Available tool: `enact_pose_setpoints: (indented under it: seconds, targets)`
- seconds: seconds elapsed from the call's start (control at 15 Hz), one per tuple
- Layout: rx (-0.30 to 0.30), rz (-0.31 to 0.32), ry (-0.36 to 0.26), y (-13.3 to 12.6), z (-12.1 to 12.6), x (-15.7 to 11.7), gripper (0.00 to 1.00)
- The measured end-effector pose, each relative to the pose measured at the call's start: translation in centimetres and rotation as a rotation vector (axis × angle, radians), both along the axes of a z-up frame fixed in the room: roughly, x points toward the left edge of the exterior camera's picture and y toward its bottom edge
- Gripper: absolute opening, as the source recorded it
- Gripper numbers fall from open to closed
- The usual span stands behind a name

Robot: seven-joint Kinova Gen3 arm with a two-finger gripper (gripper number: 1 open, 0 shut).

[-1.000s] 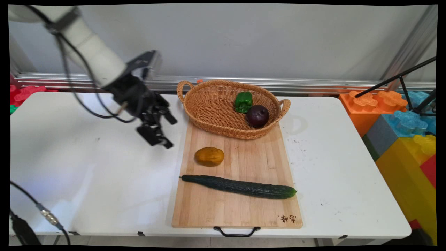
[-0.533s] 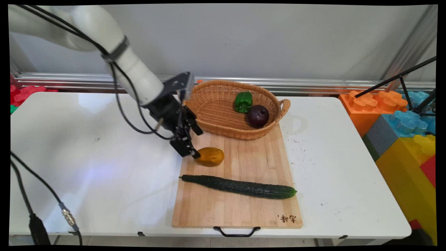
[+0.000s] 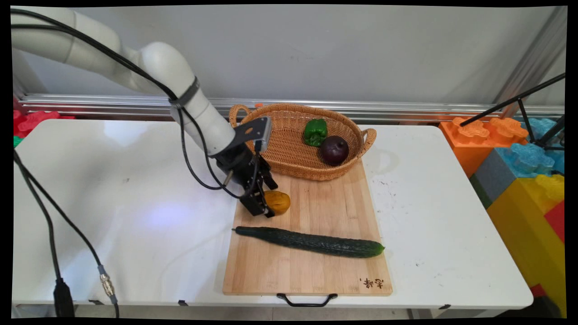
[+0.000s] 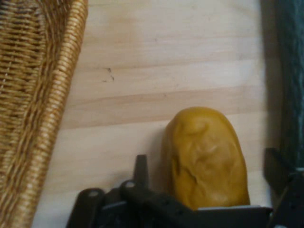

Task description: Pick up the potato from the cutting board, then place the picked object in the vegetable basket

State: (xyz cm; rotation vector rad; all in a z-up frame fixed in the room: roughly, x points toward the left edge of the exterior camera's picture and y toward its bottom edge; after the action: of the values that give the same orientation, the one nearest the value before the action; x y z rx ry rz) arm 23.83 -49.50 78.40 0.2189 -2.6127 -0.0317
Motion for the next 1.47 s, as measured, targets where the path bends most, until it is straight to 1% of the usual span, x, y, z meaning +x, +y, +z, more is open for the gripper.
enact_pose_setpoints:
  seconds: [0.07,0.2,0.33,0.67,0.8,0.93,1.07,1.27,1.47]
  targets:
    - [-0.001,-0.007,-0.003,-0.1,-0.5,-0.2,0.0]
    - [-0.003,-0.017,-0.006,-0.2,-1.1,-0.6,0.0]
    - [-0.007,-0.021,-0.005,0.0,-1.1,-0.8,0.0]
    - [-0.02,-0.011,0.001,1.0,0.4,-1.4,0.0]
    - [-0.026,0.006,0.006,1.6,1.8,-1.6,0.0]
    - [-0.042,0.032,0.013,2.1,4.2,-1.9,0.0]
    - [-0.064,0.074,0.024,2.4,6.8,-2.1,0.0]
    - [-0.087,0.129,0.042,2.1,9.5,-2.5,0.0]
    - [-0.117,0.213,0.07,1.1,12.0,-2.6,0.0]
